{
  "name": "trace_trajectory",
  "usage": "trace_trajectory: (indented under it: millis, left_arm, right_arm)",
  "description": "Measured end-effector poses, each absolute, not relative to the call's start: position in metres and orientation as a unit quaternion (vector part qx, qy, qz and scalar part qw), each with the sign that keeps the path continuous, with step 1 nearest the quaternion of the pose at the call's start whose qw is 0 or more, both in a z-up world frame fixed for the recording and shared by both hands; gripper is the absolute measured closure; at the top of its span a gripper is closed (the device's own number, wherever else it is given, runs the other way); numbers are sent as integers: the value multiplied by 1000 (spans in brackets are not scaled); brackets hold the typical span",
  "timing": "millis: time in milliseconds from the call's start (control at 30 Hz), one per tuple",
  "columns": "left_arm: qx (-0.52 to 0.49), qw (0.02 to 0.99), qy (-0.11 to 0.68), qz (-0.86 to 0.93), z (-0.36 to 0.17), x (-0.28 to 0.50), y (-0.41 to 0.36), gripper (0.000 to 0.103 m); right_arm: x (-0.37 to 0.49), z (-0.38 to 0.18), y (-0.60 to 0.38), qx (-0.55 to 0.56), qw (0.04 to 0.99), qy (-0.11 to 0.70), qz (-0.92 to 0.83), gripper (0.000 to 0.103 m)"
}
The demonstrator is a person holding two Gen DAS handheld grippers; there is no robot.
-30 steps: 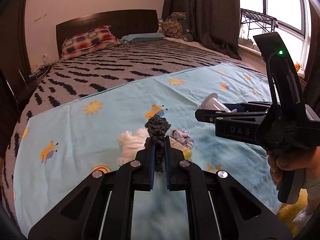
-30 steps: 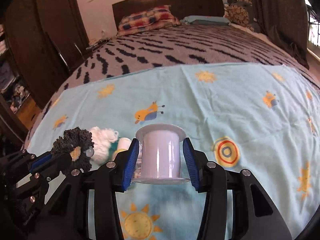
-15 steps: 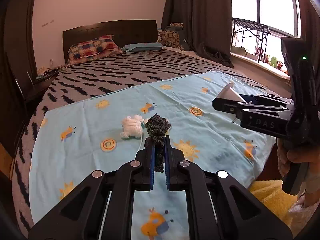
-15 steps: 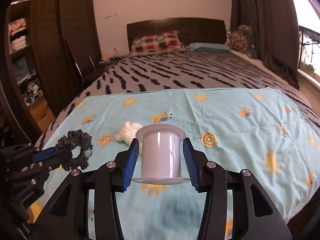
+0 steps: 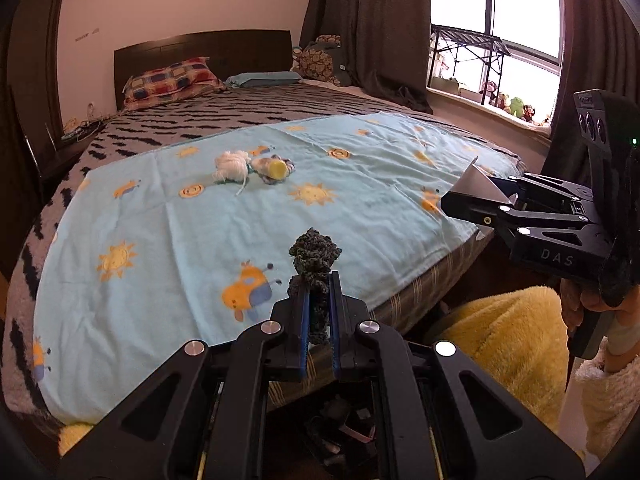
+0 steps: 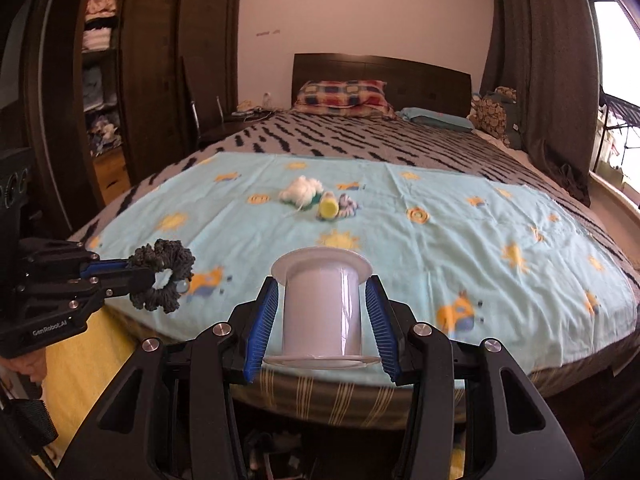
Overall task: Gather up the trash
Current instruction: 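Lower the scrunchie and spool into the bin and open both tools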
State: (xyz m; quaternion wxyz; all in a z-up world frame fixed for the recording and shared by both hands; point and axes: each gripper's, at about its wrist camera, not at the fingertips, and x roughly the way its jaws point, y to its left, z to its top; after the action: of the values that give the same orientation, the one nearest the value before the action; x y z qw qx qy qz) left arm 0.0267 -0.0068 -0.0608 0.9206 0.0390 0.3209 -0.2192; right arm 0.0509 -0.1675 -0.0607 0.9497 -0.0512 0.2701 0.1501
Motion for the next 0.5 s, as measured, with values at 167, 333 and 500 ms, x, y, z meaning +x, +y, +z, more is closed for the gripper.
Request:
trace_trajectory:
  millis: [167, 333, 500]
  left_arm:
    - [25, 910, 350, -222, -92, 13, -7, 96]
    - [12, 894, 388, -223, -127, 7, -5, 96]
    - [3, 878, 423, -223, -159, 5, -5, 96]
  right_arm:
    - [35, -94, -166, -44, 942, 297, 153, 56]
    - [31, -130, -165, -10, 927, 338, 160, 56]
    - [28, -168, -162, 11, 912, 379, 157, 56]
